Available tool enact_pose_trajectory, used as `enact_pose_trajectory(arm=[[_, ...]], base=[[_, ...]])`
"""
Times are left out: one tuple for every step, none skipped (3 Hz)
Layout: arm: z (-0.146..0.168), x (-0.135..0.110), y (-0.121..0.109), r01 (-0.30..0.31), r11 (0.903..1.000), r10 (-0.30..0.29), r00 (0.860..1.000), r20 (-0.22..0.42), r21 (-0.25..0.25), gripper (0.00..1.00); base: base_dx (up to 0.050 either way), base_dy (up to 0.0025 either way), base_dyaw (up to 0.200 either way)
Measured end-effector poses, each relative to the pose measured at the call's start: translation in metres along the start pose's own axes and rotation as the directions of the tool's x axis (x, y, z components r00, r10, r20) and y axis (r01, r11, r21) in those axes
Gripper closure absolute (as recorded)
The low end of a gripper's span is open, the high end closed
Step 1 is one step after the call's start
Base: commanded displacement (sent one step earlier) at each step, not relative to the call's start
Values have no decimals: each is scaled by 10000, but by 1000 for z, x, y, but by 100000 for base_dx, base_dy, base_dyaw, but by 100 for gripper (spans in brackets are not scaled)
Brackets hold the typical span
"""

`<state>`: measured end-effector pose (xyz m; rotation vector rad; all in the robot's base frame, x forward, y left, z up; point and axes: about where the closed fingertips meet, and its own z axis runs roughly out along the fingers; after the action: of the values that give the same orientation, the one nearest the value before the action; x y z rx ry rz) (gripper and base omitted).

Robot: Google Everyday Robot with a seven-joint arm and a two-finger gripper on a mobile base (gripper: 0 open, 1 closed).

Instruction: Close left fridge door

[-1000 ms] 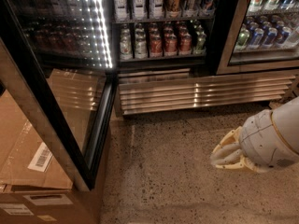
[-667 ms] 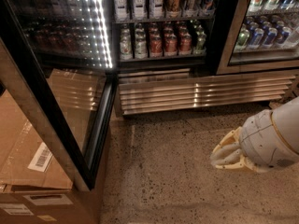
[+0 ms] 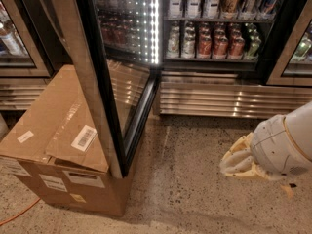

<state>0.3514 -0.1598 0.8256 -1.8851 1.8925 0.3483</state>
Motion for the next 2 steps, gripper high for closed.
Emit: enact_pose_trajectory(arm=[[0, 0, 0, 0, 10000, 0, 10000, 0, 0, 100], [0, 0, 0, 0, 10000, 0, 10000, 0, 0, 100]], base=[[-7, 9, 19492], [-4, 6, 19525]])
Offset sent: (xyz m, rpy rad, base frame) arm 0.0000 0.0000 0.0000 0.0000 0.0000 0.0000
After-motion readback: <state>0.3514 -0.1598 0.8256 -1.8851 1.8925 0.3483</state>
